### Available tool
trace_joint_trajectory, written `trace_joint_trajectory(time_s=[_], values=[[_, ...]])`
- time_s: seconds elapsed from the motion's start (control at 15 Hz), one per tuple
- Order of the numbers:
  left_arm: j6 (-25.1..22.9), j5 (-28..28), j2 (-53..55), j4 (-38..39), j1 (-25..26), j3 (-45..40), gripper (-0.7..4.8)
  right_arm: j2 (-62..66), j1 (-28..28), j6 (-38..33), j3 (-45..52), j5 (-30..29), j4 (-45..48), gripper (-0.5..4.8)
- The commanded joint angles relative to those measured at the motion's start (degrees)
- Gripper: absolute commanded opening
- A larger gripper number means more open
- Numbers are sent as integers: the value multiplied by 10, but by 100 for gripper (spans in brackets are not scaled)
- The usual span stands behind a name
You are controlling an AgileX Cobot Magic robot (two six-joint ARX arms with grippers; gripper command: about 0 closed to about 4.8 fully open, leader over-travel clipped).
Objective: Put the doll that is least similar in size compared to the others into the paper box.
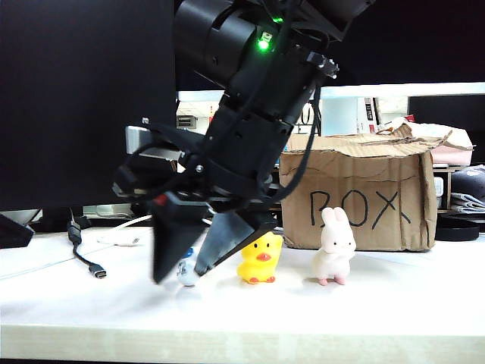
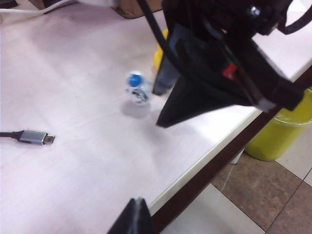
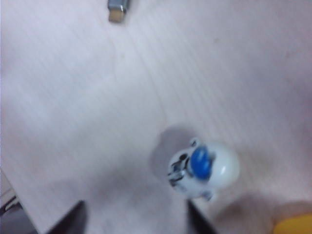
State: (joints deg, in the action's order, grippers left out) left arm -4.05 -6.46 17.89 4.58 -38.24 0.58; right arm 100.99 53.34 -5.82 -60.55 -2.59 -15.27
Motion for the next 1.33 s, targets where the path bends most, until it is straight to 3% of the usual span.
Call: trace_joint_trajectory(time_s=[0.07, 1.06, 1.33], values=[[0, -2, 0, -4, 0, 1, -5, -2, 0, -2, -3, 0, 36, 277], [0, -2, 0, -4, 0, 1, -5, 45, 2, -41, -4, 9, 114, 285], [0, -2, 0, -4, 0, 1, -5, 45, 2, -49, -4, -23, 104, 285]])
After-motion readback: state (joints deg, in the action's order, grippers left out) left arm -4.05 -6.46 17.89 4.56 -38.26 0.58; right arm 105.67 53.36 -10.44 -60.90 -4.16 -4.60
